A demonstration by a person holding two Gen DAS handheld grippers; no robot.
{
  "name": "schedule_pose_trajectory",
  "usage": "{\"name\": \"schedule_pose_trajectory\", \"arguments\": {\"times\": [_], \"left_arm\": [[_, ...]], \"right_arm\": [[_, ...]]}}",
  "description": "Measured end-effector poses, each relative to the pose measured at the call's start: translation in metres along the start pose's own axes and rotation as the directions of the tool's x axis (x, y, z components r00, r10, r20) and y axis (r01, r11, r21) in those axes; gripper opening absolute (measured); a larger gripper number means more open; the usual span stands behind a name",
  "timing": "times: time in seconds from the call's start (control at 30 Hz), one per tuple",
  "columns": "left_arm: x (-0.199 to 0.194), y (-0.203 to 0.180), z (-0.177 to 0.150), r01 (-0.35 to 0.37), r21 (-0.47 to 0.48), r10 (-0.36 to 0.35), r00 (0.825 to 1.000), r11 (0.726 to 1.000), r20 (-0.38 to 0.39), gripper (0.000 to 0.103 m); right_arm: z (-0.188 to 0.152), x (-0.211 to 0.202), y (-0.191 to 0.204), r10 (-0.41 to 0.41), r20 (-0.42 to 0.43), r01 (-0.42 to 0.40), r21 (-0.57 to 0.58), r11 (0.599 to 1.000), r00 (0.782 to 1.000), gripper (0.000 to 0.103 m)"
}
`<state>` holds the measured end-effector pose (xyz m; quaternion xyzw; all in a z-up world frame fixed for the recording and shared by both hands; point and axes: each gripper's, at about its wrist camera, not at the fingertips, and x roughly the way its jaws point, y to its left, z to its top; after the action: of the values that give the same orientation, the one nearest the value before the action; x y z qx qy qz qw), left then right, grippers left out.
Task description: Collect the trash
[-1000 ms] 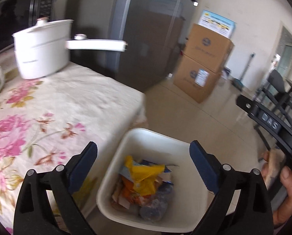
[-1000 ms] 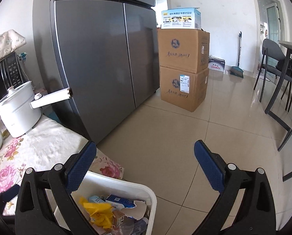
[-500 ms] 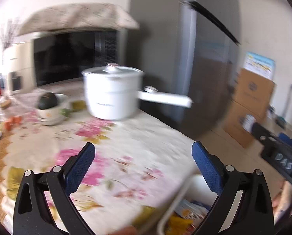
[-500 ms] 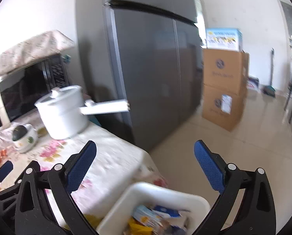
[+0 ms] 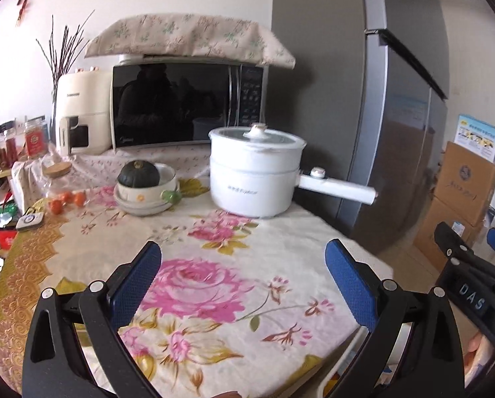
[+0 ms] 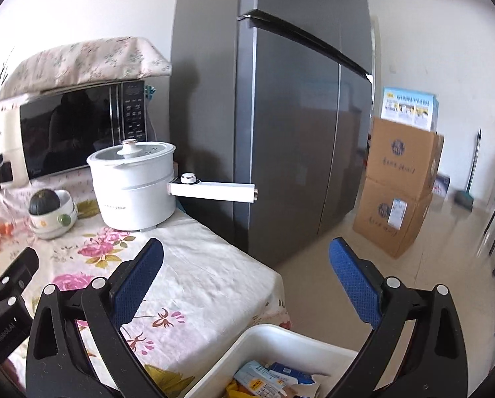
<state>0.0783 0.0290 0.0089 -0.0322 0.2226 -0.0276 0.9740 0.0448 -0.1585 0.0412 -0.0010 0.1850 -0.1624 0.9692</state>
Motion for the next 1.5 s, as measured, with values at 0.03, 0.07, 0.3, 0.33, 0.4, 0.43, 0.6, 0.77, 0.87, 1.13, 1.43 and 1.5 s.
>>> {"name": "schedule_pose_trajectory", "arguments": {"times": [0.03, 0.07, 0.3, 0.33, 0.4, 0.43, 0.6, 0.77, 0.87, 1.13, 1.43, 1.5], "left_arm": [[0.000, 0.002, 0.000, -0.002, -0.008, 0.002, 1.000, 1.000, -0.008, 0.096], [0.000, 0.004, 0.000, 0.001, -0.018, -0.002, 1.000, 1.000, -0.016, 0.096], [-0.001, 0.003, -0.001, 0.005, -0.035, -0.007, 0.998, 0.999, -0.057, 0.096], [-0.001, 0.003, -0.001, 0.005, -0.035, -0.007, 0.998, 0.999, -0.060, 0.096], [-0.002, 0.000, -0.003, 0.001, -0.028, -0.003, 0.998, 1.000, -0.067, 0.096], [-0.003, -0.001, -0.004, 0.000, -0.025, -0.001, 0.998, 1.000, -0.070, 0.096], [-0.004, -0.002, -0.006, 0.003, -0.024, -0.005, 0.996, 1.000, -0.085, 0.096], [-0.002, -0.004, -0.009, 0.013, -0.024, -0.015, 0.994, 1.000, -0.104, 0.096], [-0.003, -0.006, -0.012, 0.009, -0.013, -0.010, 0.995, 1.000, -0.104, 0.096], [-0.003, -0.003, -0.033, -0.004, -0.004, 0.003, 0.987, 1.000, -0.159, 0.096], [-0.010, -0.001, -0.058, -0.025, 0.009, 0.027, 0.980, 1.000, -0.198, 0.096], [-0.009, 0.000, -0.062, -0.023, 0.009, 0.024, 0.977, 1.000, -0.213, 0.096]], "right_arm": [[-0.001, -0.001, 0.001, -0.002, 0.003, 0.002, -0.005, 1.000, 1.000, 0.096], [-0.001, -0.001, 0.003, -0.002, 0.006, 0.002, -0.008, 1.000, 1.000, 0.096], [-0.005, -0.013, 0.000, -0.010, 0.004, 0.010, -0.020, 1.000, 1.000, 0.096], [-0.005, -0.014, -0.002, -0.010, -0.001, 0.010, -0.016, 1.000, 1.000, 0.096], [-0.007, -0.015, -0.006, -0.012, -0.006, 0.012, -0.010, 1.000, 1.000, 0.096], [-0.008, -0.015, -0.006, -0.013, -0.007, 0.013, -0.008, 1.000, 1.000, 0.096], [-0.010, -0.015, -0.015, -0.003, -0.025, 0.004, 0.022, 1.000, 1.000, 0.096], [-0.013, -0.016, -0.018, 0.005, -0.031, -0.004, 0.033, 0.999, 1.000, 0.096], [-0.017, -0.015, -0.018, 0.007, -0.047, -0.005, 0.033, 0.999, 0.999, 0.096], [-0.031, -0.015, -0.022, 0.013, -0.100, -0.010, 0.031, 0.999, 0.995, 0.096], [-0.058, -0.016, -0.021, 0.013, -0.178, -0.014, -0.008, 1.000, 0.984, 0.096], [-0.064, -0.015, -0.021, 0.013, -0.194, -0.017, -0.018, 1.000, 0.981, 0.096]]}}
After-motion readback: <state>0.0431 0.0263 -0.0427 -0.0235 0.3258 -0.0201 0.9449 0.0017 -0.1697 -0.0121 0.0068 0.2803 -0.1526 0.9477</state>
